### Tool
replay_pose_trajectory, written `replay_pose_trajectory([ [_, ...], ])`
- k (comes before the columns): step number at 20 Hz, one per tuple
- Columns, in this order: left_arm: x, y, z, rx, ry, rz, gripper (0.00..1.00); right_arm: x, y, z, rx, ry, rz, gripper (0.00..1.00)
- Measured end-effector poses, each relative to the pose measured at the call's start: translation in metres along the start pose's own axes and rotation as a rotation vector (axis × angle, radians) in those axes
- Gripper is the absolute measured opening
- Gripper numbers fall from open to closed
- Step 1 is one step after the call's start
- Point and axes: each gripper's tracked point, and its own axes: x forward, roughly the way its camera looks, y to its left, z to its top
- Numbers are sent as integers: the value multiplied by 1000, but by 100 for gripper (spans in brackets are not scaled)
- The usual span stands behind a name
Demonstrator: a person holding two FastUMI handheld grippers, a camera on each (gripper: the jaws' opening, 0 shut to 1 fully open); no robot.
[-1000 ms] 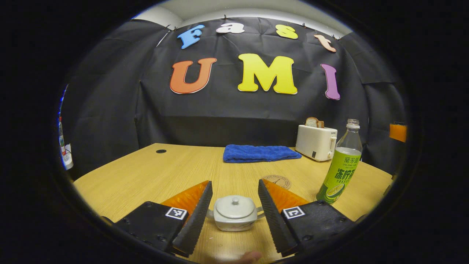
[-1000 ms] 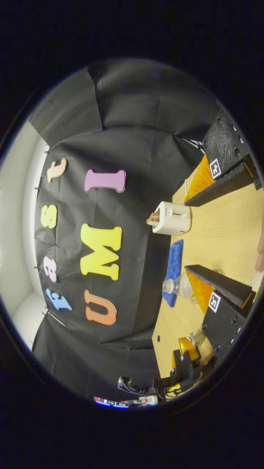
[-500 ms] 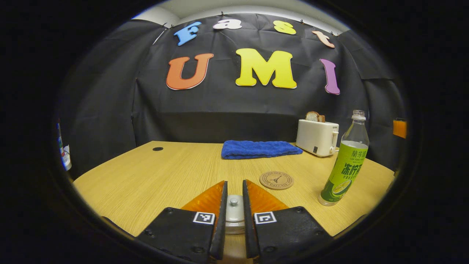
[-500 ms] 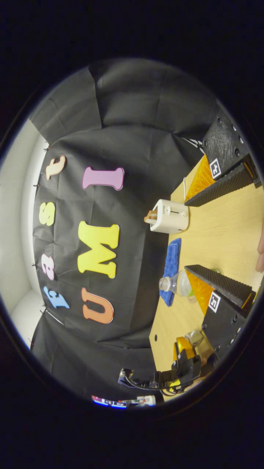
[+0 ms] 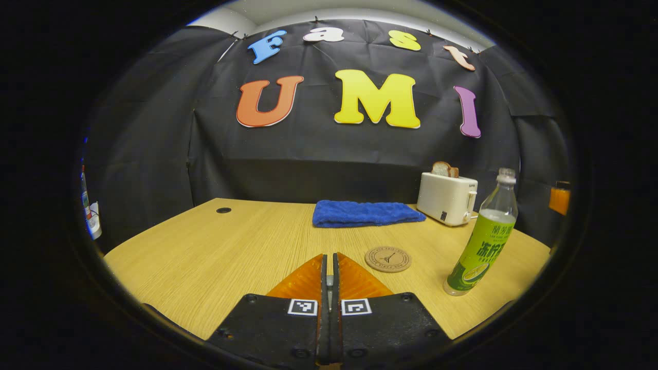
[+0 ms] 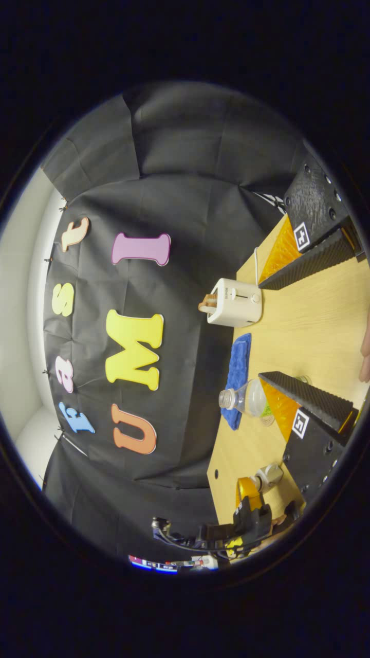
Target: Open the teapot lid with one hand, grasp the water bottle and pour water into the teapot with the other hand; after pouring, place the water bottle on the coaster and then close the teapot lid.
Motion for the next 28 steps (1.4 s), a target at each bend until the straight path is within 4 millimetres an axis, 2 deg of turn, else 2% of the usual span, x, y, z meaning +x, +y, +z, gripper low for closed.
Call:
replay_pose_trajectory([
  [1,-6,1,9,-5,-10,5,3,1,2,0,0,-2,4,98],
  [5,-33,6,44,-4,-42,16,3,7,21,-6,30,-11,49,95],
  [7,-48,8,47,-9,-29,16,3,11,39,-10,58,-15,93,95],
  [11,-82,12,53,2,-38,17,3,21,82,-42,111,46,199,95],
  [13,-98,23,54,17,-39,46,2,27,97,-57,123,69,233,95],
  [17,-121,30,56,-14,-65,49,3,47,104,-72,111,88,240,98],
  [19,-124,30,54,-12,-52,28,3,59,105,-77,116,102,231,95],
  [24,-137,51,54,8,-21,41,3,81,118,-93,156,162,224,96],
  [28,-149,60,62,-34,-10,41,3,84,122,-86,197,122,216,96],
])
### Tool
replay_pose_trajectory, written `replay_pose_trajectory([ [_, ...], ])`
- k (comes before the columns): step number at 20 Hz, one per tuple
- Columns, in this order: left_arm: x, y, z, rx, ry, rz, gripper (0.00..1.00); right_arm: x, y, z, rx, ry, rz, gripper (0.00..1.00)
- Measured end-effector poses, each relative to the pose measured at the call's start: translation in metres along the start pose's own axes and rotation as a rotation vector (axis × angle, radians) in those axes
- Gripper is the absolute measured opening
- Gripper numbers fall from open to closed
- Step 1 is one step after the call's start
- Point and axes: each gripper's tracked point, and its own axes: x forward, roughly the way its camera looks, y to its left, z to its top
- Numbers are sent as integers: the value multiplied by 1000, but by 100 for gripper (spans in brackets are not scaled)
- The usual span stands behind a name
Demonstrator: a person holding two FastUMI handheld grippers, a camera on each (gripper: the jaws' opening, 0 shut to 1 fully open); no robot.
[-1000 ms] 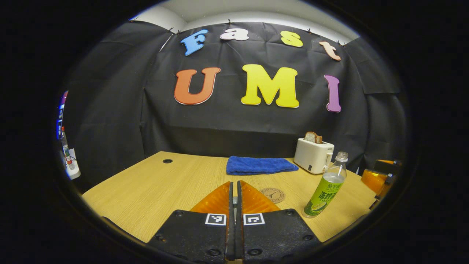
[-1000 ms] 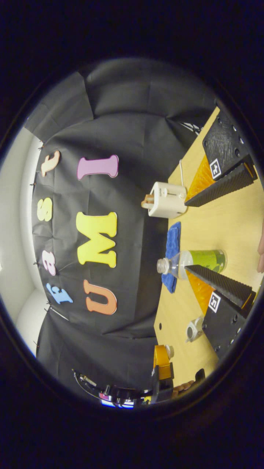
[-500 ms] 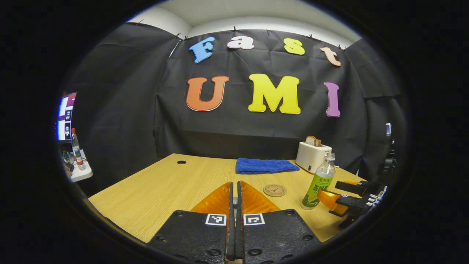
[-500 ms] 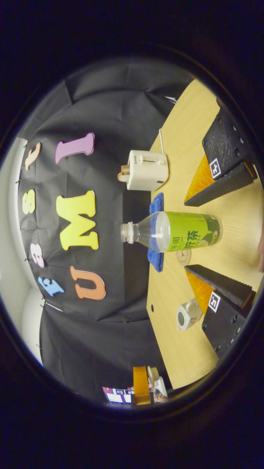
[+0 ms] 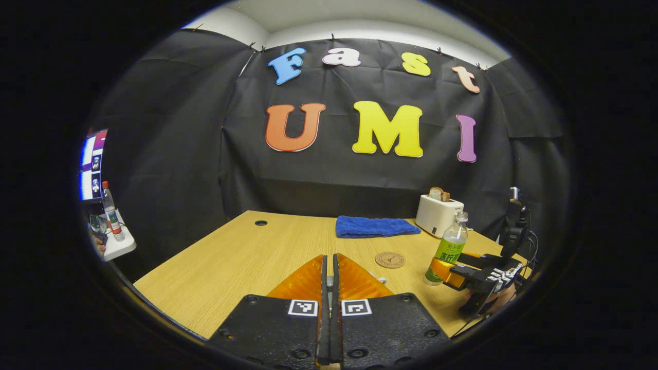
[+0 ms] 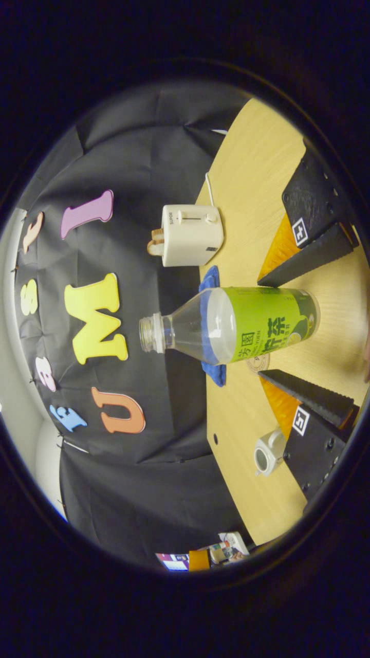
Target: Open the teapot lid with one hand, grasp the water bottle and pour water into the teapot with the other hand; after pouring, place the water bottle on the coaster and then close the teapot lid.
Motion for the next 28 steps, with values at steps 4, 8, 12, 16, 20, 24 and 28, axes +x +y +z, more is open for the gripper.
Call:
replay_pose_trajectory([
  [4,-6,-6,2,9,0,-37,3,11,-4,5,-28,-10,-45,92],
  [8,-8,-14,0,29,11,-73,3,11,-1,5,-60,2,-58,75],
  [12,-11,-9,3,47,12,-77,3,6,-3,10,-139,32,-85,74],
  [16,-18,-3,8,55,-6,-78,3,4,-7,17,-255,78,-126,74],
  [20,-23,6,14,58,-27,-79,3,4,-9,21,-429,137,-188,74],
  [24,-24,14,13,46,-27,-78,3,8,-3,30,-668,149,-248,74],
  [28,-26,23,15,52,-32,-68,3,13,20,31,-890,133,-251,74],
])
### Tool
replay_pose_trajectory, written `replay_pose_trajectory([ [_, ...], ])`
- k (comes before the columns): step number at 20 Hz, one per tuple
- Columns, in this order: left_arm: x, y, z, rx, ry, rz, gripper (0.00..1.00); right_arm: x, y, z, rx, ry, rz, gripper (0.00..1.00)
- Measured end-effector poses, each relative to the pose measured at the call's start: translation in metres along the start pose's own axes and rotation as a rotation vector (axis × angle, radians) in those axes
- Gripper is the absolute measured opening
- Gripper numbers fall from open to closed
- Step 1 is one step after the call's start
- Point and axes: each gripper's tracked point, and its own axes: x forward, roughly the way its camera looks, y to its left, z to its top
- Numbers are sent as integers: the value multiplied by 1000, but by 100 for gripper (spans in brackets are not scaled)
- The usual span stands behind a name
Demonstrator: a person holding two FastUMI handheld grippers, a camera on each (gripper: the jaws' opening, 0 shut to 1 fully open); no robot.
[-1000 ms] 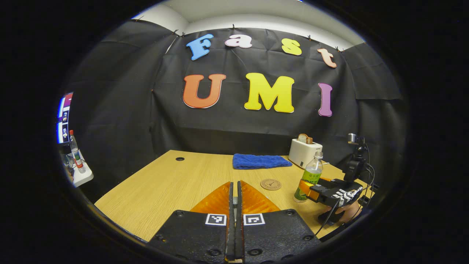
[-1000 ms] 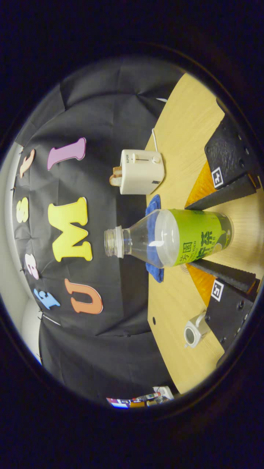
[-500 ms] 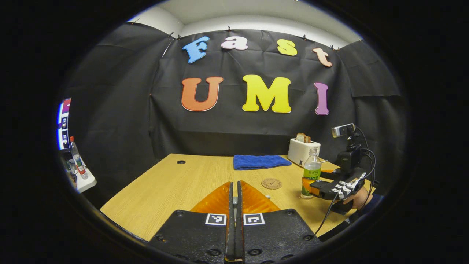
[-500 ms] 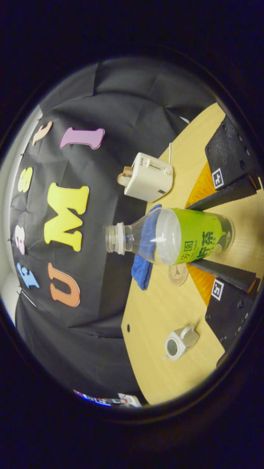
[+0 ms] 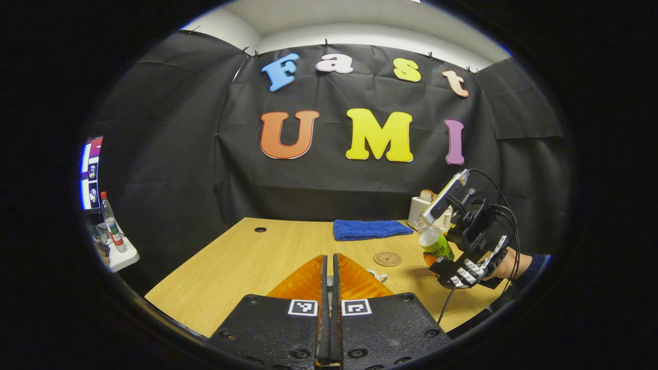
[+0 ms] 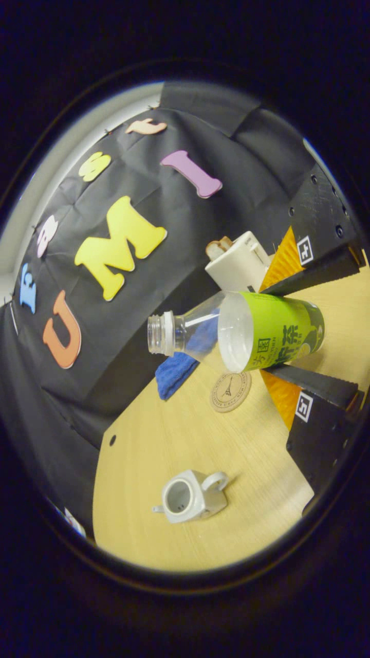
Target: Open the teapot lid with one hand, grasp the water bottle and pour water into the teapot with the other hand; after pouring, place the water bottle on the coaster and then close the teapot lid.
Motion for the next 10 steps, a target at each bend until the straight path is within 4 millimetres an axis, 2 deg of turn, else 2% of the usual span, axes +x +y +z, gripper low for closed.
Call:
replay_pose_trajectory([
  [5,-3,8,0,-11,-5,3,3,0,17,16,-213,-25,-39,74],
  [10,-3,14,3,-39,-12,1,3,7,11,30,-473,-62,-164,75],
])
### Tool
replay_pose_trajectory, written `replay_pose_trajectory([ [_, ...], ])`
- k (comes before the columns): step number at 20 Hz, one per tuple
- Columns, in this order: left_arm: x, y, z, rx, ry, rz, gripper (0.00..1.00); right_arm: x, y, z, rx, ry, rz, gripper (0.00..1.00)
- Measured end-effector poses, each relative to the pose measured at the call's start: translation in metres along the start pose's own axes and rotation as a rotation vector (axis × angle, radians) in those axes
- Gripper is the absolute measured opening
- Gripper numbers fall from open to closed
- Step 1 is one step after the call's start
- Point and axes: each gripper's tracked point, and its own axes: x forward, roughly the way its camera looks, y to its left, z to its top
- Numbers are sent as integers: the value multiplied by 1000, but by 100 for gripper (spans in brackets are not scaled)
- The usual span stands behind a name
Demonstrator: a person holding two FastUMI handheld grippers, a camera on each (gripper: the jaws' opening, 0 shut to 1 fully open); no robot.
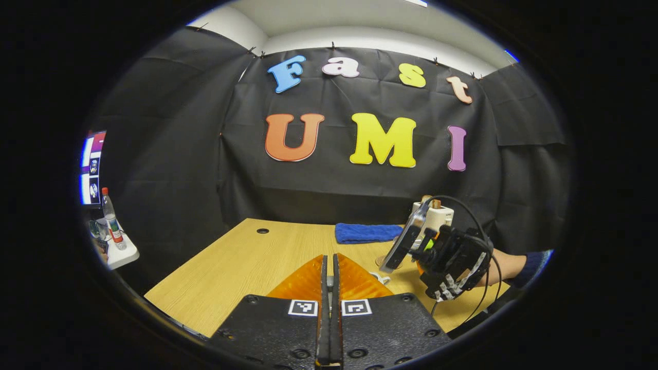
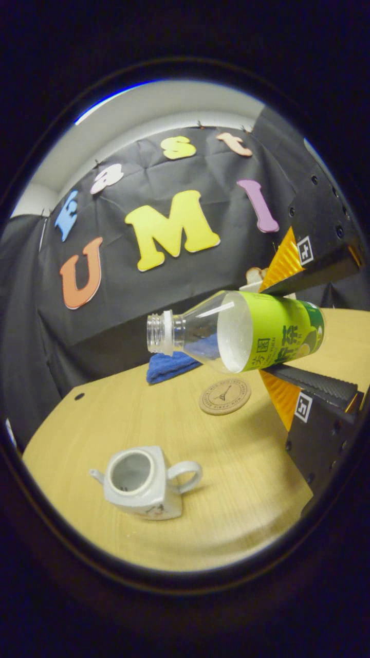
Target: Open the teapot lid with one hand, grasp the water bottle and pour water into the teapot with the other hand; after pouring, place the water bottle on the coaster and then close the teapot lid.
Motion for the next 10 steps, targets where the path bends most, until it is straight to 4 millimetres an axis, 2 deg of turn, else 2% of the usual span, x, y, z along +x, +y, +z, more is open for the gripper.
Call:
replay_pose_trajectory([
  [5,1,1,-4,-9,10,-5,3,-4,-6,15,-231,-63,-99,74],
  [10,1,4,-6,1,18,-3,3,-8,-3,27,-334,-104,-131,75],
])
